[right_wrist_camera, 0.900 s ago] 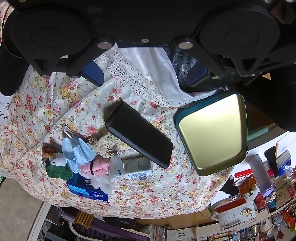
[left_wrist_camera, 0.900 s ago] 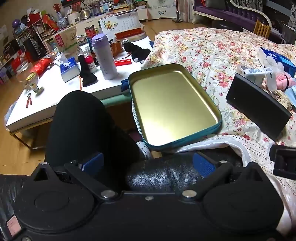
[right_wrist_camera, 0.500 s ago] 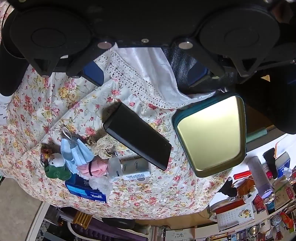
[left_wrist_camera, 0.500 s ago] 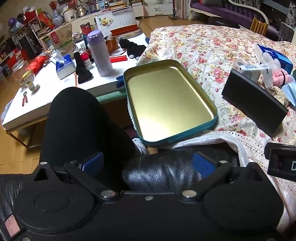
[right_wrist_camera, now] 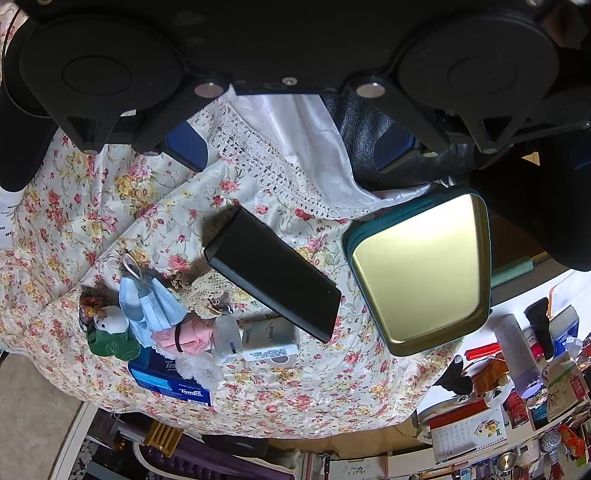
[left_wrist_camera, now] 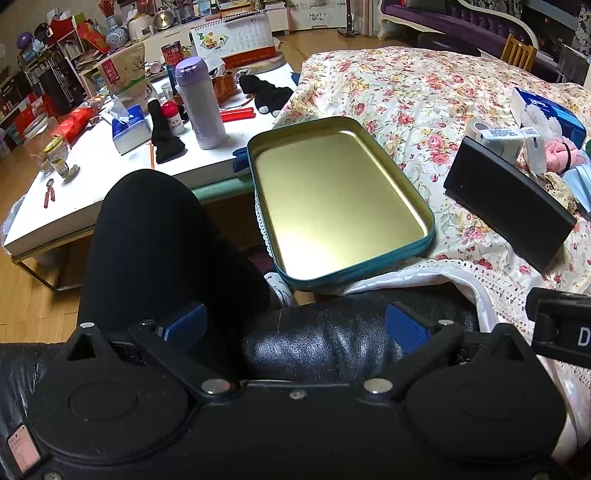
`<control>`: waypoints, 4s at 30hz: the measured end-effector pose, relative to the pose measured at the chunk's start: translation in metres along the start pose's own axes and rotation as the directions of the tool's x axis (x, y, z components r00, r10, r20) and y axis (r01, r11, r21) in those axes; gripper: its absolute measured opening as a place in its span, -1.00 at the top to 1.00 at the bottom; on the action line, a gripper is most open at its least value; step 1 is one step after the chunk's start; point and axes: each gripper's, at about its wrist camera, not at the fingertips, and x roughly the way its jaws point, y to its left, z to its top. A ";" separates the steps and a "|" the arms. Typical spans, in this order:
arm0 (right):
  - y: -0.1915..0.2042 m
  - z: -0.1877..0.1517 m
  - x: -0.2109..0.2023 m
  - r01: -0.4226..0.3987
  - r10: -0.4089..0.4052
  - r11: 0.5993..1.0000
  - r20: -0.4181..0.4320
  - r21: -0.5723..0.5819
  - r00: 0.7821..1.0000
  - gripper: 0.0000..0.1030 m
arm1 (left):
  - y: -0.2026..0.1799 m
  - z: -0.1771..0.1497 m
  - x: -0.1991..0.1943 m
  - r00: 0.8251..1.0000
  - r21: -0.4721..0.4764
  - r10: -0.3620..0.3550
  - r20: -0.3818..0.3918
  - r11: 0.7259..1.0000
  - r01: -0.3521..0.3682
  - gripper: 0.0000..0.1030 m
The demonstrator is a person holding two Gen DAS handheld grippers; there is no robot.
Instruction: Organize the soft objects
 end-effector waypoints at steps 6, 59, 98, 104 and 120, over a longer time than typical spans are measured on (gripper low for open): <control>0.000 0.000 0.000 0.001 -0.001 1.000 -0.001 -0.001 1.000 -0.88 | 0.001 -0.001 0.001 1.000 0.002 0.000 -0.001 1.000 0.000 -0.93; -0.009 0.001 -0.001 0.008 -0.008 1.000 -0.009 0.015 1.000 -0.86 | -0.003 0.005 0.007 0.992 0.016 -0.098 -0.080 0.995 0.099 -0.93; -0.228 0.119 0.091 0.248 -0.245 0.880 -0.061 0.404 0.968 -0.98 | -0.134 0.186 0.084 0.964 0.279 -0.264 -0.039 0.923 0.264 -0.87; -0.246 0.149 0.107 0.239 -0.250 0.873 -0.031 0.425 0.968 -0.98 | -0.166 0.220 0.115 0.965 0.292 -0.248 -0.082 0.920 0.261 -0.82; -0.267 0.184 0.188 0.216 -0.164 0.884 -0.158 0.414 0.974 -0.01 | -0.217 0.235 0.175 0.936 0.330 -0.249 -0.250 0.887 0.324 -0.87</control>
